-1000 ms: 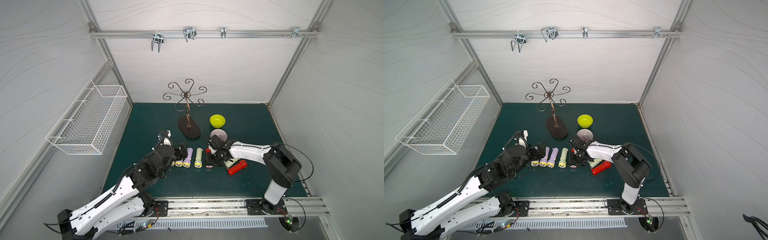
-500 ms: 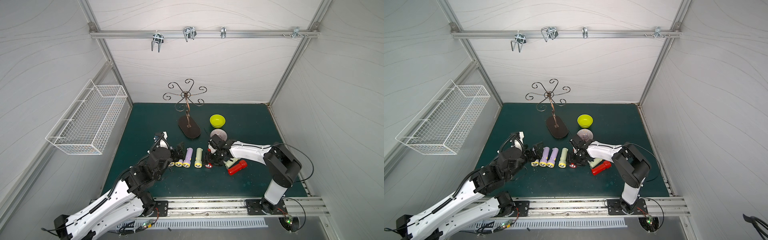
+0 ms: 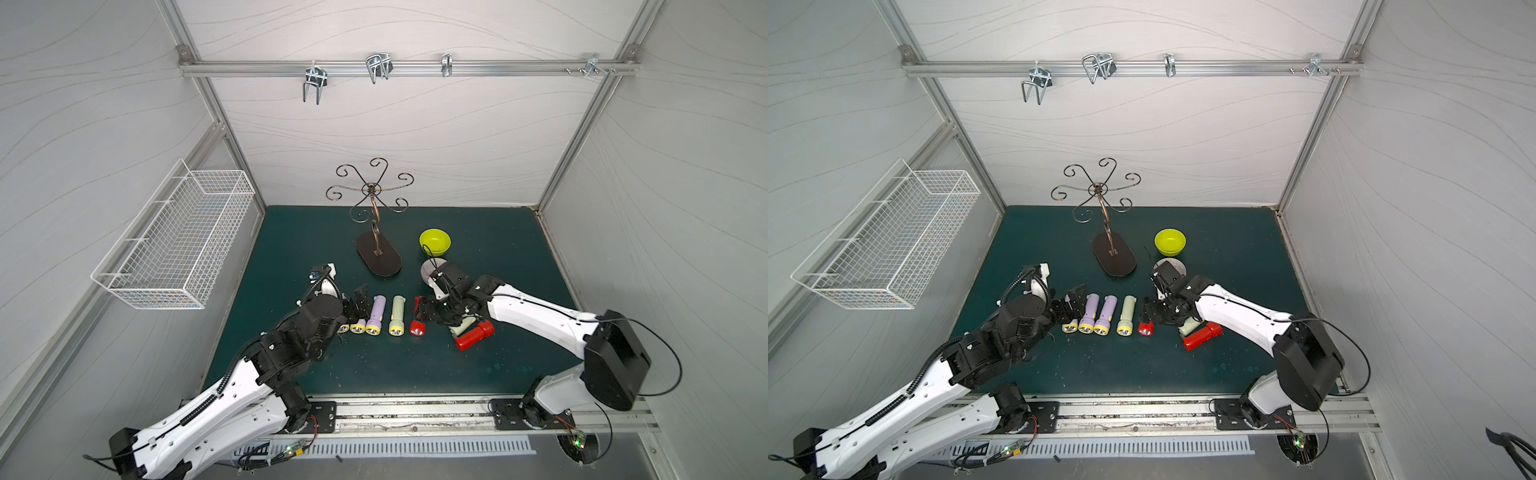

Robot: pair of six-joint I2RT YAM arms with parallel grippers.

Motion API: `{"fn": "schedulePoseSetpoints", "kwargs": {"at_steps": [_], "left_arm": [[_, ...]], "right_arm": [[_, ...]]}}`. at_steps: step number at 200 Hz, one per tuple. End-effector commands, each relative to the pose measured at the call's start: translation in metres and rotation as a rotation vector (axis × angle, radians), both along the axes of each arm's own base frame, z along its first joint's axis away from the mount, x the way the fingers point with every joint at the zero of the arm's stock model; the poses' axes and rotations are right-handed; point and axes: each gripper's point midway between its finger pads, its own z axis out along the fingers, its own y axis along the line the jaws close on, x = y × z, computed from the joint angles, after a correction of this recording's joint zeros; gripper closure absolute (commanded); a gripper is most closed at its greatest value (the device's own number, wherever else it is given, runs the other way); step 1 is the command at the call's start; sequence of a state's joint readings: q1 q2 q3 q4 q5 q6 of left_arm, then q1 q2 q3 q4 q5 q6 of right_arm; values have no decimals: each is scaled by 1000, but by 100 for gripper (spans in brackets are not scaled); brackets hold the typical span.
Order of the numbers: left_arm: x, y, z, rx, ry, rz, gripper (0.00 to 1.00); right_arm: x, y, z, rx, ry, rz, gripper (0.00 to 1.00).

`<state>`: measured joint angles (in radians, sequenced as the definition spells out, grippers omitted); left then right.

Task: Close the plug at the bottom of the flashlight
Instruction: Place the flashlight at the center of the board, then adjust the flashlight at the center of the board.

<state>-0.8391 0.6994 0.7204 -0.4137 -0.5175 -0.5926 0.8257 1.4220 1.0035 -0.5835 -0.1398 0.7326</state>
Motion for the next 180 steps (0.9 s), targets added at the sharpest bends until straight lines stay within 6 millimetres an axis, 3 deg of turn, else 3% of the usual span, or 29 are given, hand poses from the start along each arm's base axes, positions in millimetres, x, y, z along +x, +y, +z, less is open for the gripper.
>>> {"fn": "schedulePoseSetpoints", "kwargs": {"at_steps": [1,28,54,76,88,115,123,139,162,171,180], "left_arm": [[4,-2,18,-4,-58,-7,0],[7,-21,15,-22,-65,-78,0],[12,-62,3,-44,-22,-222,0],[18,-105,-12,-76,57,-349,6],[18,-129,-18,-110,95,-429,10],[20,-160,-32,-174,142,-510,10],[21,-165,-35,-177,149,-524,10],[20,-173,-43,-163,173,-560,9],[19,-185,-52,-181,199,-593,10],[17,-190,-52,-196,201,-617,12],[14,-196,-53,-206,207,-645,13]], "right_arm": [[-15,-36,1,-72,7,-17,22],[-20,-75,12,-97,-24,-81,22],[-30,-117,12,-124,-32,-175,27],[-46,-139,-1,-117,9,-252,47],[-56,-147,-10,-118,34,-283,60],[-75,-163,-28,-142,73,-333,63],[-78,-165,-31,-145,84,-339,61],[-80,-168,-38,-163,103,-344,47],[-73,-167,-40,-197,92,-323,45],[-68,-167,-37,-213,72,-307,50],[-60,-169,-31,-239,37,-290,65]]}}
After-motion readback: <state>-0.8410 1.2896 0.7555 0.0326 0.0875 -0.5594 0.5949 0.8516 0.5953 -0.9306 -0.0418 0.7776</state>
